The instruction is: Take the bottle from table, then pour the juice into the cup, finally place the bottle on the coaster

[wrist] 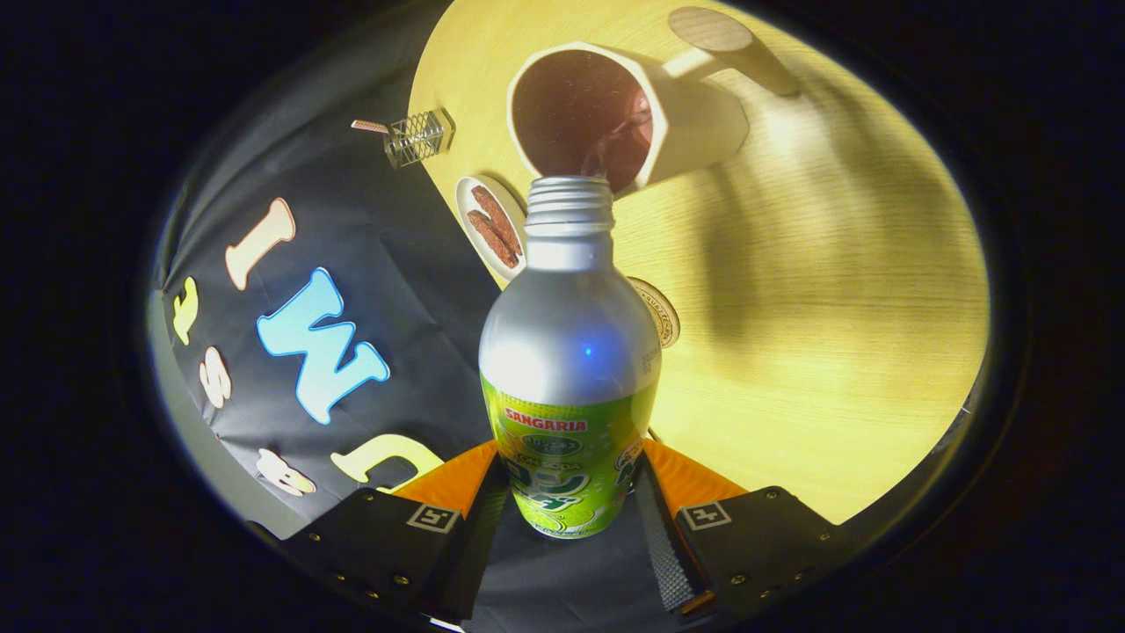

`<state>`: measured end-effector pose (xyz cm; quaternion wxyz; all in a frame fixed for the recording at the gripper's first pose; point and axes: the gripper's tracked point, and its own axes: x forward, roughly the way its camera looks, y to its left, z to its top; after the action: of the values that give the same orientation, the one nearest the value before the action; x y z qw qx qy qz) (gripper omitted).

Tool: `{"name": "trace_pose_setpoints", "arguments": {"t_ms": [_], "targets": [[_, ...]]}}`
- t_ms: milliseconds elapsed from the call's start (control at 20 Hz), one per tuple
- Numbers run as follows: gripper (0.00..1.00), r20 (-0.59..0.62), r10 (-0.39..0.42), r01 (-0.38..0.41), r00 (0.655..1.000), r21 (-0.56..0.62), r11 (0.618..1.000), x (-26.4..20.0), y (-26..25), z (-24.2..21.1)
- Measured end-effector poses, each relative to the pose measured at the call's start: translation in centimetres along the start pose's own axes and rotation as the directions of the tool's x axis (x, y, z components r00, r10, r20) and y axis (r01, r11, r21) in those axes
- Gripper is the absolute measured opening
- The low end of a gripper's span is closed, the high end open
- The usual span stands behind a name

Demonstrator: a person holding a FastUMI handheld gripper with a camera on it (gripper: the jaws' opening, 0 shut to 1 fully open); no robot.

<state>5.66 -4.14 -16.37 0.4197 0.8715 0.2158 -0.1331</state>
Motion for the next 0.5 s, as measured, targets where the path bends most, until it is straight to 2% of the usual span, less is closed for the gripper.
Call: {"name": "trace_pose_setpoints", "arguments": {"t_ms": [500], "targets": [[0.76,-0.015,-0.004,0.005,1.000,0.048,0.999,-0.62,0.42,-0.11]]}}
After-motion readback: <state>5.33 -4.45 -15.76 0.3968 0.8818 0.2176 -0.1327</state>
